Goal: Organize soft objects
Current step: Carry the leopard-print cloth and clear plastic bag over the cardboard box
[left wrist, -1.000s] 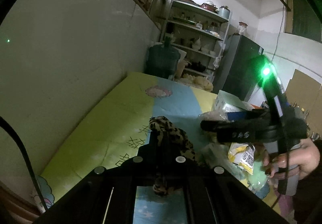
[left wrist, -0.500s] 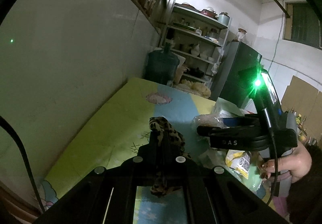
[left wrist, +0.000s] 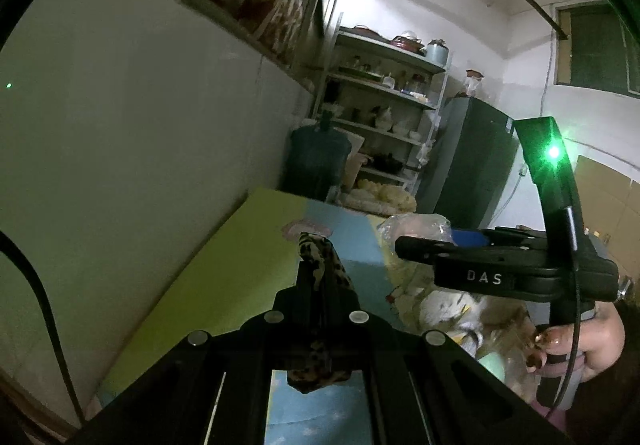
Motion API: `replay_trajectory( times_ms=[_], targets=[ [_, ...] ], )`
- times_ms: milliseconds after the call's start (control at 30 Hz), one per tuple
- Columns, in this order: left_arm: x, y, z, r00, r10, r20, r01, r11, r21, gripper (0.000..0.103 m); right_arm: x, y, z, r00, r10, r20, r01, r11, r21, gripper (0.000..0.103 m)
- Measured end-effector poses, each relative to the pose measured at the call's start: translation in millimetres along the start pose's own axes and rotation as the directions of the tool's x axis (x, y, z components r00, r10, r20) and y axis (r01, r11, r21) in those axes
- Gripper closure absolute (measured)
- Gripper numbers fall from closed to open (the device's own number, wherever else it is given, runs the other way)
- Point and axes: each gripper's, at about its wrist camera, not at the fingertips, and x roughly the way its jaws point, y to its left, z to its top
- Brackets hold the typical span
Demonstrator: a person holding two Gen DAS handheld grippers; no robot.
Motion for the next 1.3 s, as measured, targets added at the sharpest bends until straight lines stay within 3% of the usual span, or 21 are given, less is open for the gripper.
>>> replay_trajectory(
  times_ms=[700,1300],
  targets=[
    [14,-97,36,0.992,-0.125,0.034,0.119,0.984,0.132,0.099,-86,-76,-15,0.988,-0.040,0.151,0.020,0.991,0.130,0.042],
    [52,-208,44,0.960,-0.280,-0.024,0.278,0.932,0.230,0.099,-147,-179,-59,0.971,-0.149,0.189,0.094,0.958,0.271,0.042]
  ],
)
